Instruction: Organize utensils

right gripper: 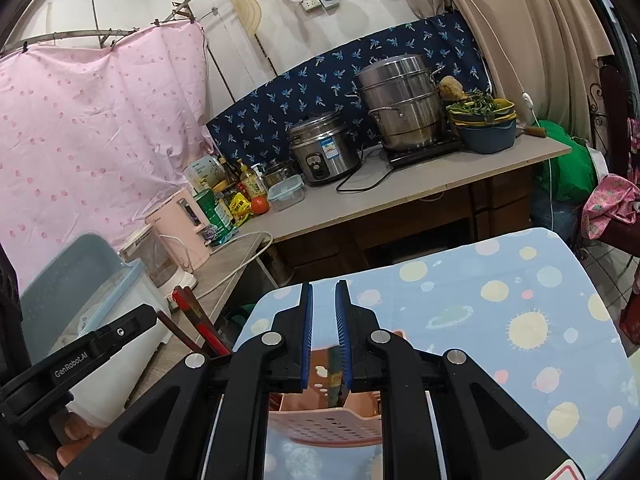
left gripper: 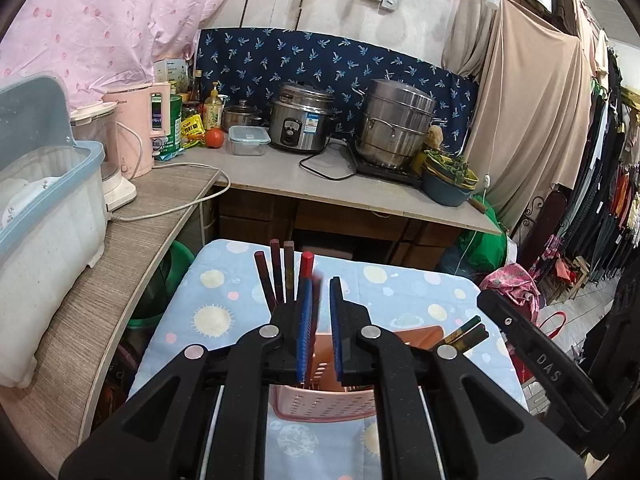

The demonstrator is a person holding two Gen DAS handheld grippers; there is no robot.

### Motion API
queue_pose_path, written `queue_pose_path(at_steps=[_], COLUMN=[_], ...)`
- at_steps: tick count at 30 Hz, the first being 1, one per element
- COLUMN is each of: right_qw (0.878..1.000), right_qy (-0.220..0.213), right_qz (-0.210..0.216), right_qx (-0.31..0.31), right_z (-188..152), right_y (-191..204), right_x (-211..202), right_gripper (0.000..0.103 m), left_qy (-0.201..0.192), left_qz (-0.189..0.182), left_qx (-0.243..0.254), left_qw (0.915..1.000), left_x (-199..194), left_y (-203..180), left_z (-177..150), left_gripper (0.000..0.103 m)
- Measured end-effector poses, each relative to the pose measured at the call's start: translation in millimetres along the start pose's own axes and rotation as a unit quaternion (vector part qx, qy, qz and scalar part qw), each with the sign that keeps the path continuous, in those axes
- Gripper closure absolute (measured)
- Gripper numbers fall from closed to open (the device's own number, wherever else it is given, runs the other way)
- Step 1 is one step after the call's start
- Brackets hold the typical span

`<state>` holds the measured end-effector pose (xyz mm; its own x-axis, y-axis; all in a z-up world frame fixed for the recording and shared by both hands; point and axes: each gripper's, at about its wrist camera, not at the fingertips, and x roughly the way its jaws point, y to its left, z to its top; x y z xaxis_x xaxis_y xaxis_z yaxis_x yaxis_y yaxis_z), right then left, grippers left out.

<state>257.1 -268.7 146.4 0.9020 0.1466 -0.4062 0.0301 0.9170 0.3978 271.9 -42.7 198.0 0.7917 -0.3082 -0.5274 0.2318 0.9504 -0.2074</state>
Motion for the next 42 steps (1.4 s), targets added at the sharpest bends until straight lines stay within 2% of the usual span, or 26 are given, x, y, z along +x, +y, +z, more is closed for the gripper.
queue_pose_path(at_steps=[2, 4, 7, 11, 22, 25, 29, 31, 42], right_qw=[1.000, 1.000, 1.000, 1.000, 0.999, 0.998, 0.998, 0.997, 0.993], right_qy=[-0.002, -0.003, -0.002, 0.000, 0.019, 0.027, 0.040, 0.045, 0.074], right_qz=[0.003, 0.005, 0.007, 0.008, 0.000, -0.004, -0.007, -0.010, -0.044], right_qx=[0.000, 0.000, -0.006, -0.011, -0.043, -0.051, -0.053, -0.055, -0.076], right_z=[-0.9, -1.0, -4.5, -12.0, -38.0, -48.9, -60.4, -65.3, -92.6], right_y=[1.0, 1.6, 3.2, 3.8, 12.2, 14.4, 14.0, 13.4, 12.0], right_x=[-5.5, -10.8, -19.3, -31.1, -54.0, -58.7, -63.6, -65.6, -74.4], right_gripper=[0.089, 0.089, 0.086, 0.082, 0.081, 0.075, 0.073, 0.069, 0.055], left_qy=[0.000, -0.001, -0.002, -0.005, 0.009, 0.015, 0.027, 0.033, 0.073], left_qz=[0.001, 0.003, 0.006, 0.011, 0.034, 0.040, 0.050, 0.053, 0.063], left_qx=[0.000, 0.002, 0.009, 0.018, 0.033, 0.034, 0.035, 0.034, 0.036], left_qw=[1.0000, 1.0000, 0.9999, 0.9998, 0.9988, 0.9985, 0.9978, 0.9975, 0.9947], left_x=[-0.5, -3.4, -7.4, -14.9, -29.4, -31.8, -34.8, -36.3, -37.4], left_y=[-0.5, -2.2, -5.6, -11.0, -17.9, -17.4, -16.4, -14.5, -11.0], left_z=[-0.8, -3.2, -6.3, -11.4, -35.3, -43.6, -56.1, -63.0, -99.4], left_gripper=[0.085, 0.081, 0.079, 0.071, 0.070, 0.069, 0.060, 0.057, 0.051])
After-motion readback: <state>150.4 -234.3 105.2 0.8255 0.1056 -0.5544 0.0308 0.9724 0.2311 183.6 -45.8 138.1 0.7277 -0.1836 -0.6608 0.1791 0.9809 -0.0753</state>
